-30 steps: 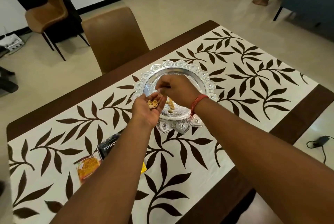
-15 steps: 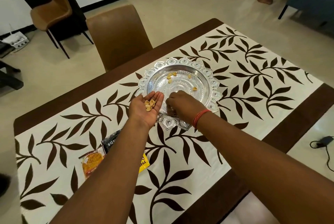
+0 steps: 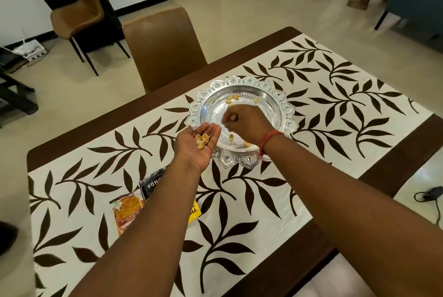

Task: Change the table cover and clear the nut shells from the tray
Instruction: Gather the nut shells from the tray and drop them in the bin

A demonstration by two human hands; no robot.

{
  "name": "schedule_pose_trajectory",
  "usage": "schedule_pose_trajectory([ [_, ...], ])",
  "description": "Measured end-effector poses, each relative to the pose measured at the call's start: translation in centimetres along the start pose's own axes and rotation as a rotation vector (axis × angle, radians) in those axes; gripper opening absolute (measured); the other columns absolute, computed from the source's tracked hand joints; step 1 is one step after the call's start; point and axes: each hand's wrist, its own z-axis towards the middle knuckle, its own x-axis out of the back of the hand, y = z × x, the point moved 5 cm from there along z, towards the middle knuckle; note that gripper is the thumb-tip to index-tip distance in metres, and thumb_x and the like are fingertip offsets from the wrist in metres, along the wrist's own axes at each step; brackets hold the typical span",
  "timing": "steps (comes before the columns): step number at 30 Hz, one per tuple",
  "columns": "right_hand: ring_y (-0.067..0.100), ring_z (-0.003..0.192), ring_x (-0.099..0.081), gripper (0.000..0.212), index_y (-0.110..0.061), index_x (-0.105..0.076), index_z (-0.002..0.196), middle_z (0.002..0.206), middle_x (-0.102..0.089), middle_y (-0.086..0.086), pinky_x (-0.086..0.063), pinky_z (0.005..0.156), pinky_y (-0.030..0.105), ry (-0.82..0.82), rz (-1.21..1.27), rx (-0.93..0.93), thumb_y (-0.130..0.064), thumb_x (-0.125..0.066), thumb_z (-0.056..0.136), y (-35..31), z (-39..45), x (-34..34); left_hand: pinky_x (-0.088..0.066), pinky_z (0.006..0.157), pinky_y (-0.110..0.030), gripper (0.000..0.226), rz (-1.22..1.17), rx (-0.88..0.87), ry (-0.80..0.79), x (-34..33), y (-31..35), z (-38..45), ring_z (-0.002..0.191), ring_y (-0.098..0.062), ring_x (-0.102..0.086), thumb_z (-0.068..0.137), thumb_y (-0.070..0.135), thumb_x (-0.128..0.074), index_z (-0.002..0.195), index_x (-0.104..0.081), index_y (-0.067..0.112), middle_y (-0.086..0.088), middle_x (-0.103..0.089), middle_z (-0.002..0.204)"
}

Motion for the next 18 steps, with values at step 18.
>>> schedule_pose_trajectory([
  [18, 0.038, 0.123, -0.048, 0.036, -0.011, -0.053, 0.133, 0.131, -0.053, 0.018, -0.043, 0.102, 0.044, -0.134, -0.559, -0.183, -0.028, -0.047, 0.102, 5.5, 0.8, 2.5, -0.063, 0.063, -0.039, 0.039, -0.046, -0.042, 0.028, 0.6, 0.3, -0.5, 0.076, -0.031, -0.071, 0.105, 0.019, -0.039, 0.087, -0.062, -0.007, -0.019, -0.07, 0.071],
])
